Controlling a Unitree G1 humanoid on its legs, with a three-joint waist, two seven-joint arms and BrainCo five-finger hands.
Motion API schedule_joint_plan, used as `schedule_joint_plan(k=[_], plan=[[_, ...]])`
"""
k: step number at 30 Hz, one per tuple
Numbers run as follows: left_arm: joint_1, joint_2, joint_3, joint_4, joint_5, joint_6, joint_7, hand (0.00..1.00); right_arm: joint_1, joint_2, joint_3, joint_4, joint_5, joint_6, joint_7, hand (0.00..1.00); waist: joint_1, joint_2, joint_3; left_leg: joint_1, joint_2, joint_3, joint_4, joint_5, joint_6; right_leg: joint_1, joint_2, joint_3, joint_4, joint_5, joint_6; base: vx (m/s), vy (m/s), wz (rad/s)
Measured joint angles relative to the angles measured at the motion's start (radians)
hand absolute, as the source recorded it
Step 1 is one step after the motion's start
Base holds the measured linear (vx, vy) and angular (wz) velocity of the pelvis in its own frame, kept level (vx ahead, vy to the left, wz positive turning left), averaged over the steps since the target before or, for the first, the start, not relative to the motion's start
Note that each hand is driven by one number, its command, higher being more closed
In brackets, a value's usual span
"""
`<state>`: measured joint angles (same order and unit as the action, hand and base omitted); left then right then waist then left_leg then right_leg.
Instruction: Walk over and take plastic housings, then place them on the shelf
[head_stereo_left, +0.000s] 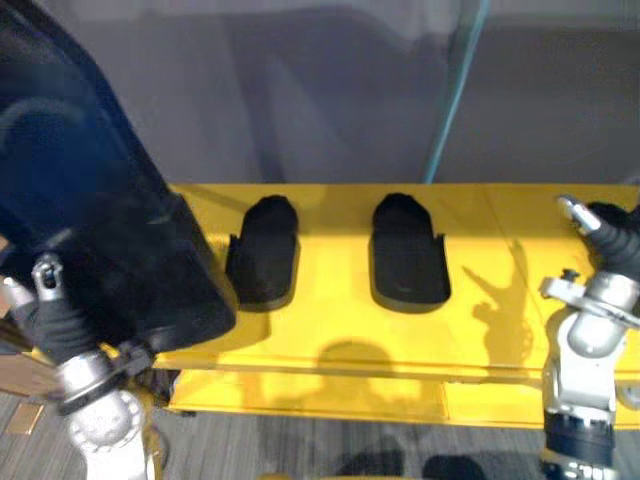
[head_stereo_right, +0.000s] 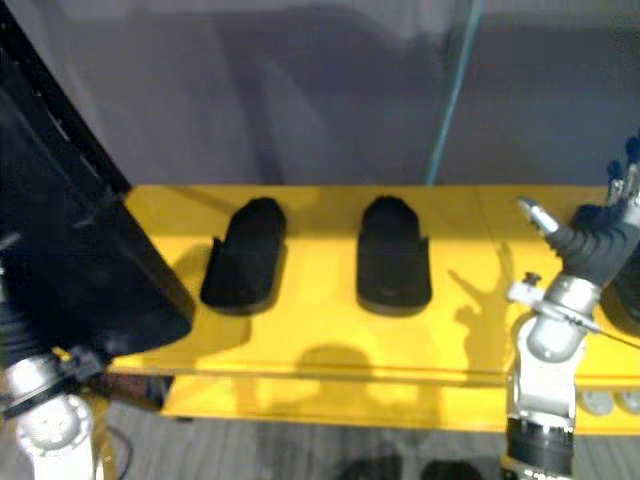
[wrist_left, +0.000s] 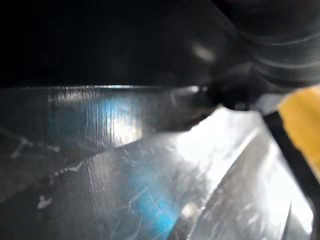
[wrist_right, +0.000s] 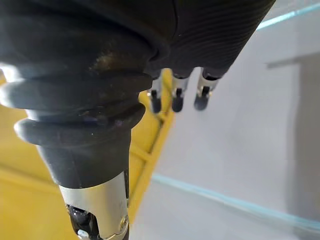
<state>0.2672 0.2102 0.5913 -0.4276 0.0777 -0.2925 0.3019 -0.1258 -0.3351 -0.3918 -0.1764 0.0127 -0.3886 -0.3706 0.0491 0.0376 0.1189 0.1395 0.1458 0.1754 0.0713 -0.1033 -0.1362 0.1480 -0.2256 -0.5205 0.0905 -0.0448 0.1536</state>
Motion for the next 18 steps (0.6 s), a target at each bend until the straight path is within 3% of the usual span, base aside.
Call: schedule_joint_plan(k=[3,5,6,10,15,18], plan=[[0.013,0.155,0.137,0.184,0.016,0.074,-0.035,1.00,0.033,-0.012,-0.021,-0.006,-0.009,0.033,-0.003,0.00,-0.001,0.014,-0.005,0.000,0.000,0.002,-0.014,0.003,0.004,-0.002,0.005,0.000,-0.014,0.010,-0.002,0.00,0.000,0.00],[0.011,0.233,0.161,0.306,0.014,0.107,-0.059,1.00,0.051,-0.030,-0.020,-0.005,-0.009,0.059,-0.002,0.00,-0.001,0.026,-0.011,0.001,-0.001,0.005,-0.027,0.003,0.004,-0.009,0.005,0.002,-0.014,0.012,-0.001,-0.03,0.012,-0.03],[0.003,0.313,0.167,0.433,0.015,0.131,-0.094,1.00,0.068,-0.053,-0.018,-0.002,-0.008,0.087,-0.001,0.00,-0.004,0.034,-0.012,0.001,-0.003,0.009,-0.032,0.003,0.004,-0.014,0.003,0.004,-0.014,0.014,0.000,-0.03,0.017,-0.05],[-0.069,0.509,0.178,0.760,0.016,0.169,-0.204,1.00,0.106,-0.101,-0.019,0.043,0.014,0.121,0.001,0.00,-0.003,0.038,-0.012,0.001,-0.003,0.050,-0.033,0.003,0.004,-0.045,0.004,0.046,-0.012,0.024,-0.001,-0.04,0.018,-0.24],[-0.191,0.673,0.116,1.037,0.082,0.212,-0.352,1.00,0.130,-0.133,-0.017,0.169,0.025,0.133,-0.006,0.00,-0.015,0.054,-0.005,-0.002,-0.009,0.109,-0.034,0.002,0.004,-0.090,0.005,0.109,-0.017,0.047,-0.004,-0.06,0.014,-0.34],[-0.242,0.711,0.056,1.095,0.136,0.226,-0.424,1.00,0.143,-0.140,-0.032,0.284,0.032,0.148,-0.067,0.00,-0.040,0.063,-0.002,-0.018,-0.015,0.132,-0.034,0.006,0.009,-0.118,0.002,0.130,-0.021,0.060,-0.006,-0.06,0.009,-0.19]])
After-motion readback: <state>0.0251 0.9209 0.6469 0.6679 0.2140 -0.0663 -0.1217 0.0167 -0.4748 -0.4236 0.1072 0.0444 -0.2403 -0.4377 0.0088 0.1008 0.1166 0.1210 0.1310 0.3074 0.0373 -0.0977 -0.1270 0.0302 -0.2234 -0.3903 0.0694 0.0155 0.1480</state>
